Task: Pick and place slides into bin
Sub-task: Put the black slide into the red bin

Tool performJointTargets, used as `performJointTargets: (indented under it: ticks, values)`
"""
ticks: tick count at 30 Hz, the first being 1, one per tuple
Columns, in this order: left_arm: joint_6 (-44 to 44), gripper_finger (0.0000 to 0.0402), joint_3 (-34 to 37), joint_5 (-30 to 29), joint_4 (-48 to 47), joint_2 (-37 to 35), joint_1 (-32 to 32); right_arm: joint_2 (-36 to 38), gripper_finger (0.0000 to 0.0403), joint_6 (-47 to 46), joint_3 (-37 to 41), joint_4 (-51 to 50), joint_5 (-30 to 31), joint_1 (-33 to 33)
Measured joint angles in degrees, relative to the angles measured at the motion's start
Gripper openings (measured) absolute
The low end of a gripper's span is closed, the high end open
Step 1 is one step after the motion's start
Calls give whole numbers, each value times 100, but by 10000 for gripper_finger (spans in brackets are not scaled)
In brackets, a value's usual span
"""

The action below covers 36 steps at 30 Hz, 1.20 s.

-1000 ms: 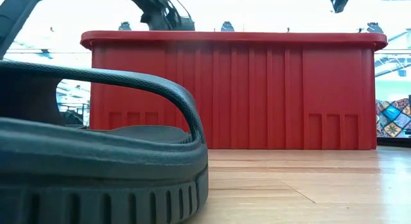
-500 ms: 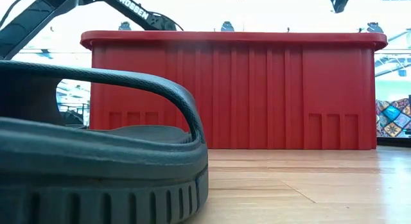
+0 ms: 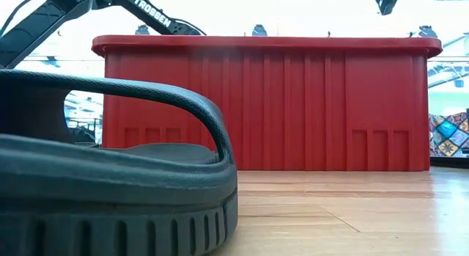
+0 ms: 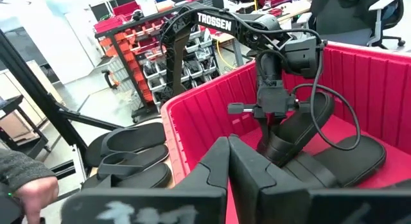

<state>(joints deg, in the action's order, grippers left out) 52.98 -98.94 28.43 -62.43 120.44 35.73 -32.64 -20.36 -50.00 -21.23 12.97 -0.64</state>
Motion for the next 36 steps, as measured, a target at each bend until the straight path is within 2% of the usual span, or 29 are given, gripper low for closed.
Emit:
performJointTargets:
  ticks: [4, 15, 20, 36]
  values:
    - [-211, 30, 3, -393, 69, -7, -4, 0, 0, 2, 0, -2, -2, 0]
    - [-597, 91, 15, -574, 132, 4, 26, 0, 0, 2, 0, -2, -2, 0]
    - [-474, 92, 20, -727, -47, 20, 31, 0, 0, -160, 0, -2, -2, 0]
    - [-780, 93, 24, -837, 280, 45, -117, 0, 0, -146, 0, -2, -7, 0]
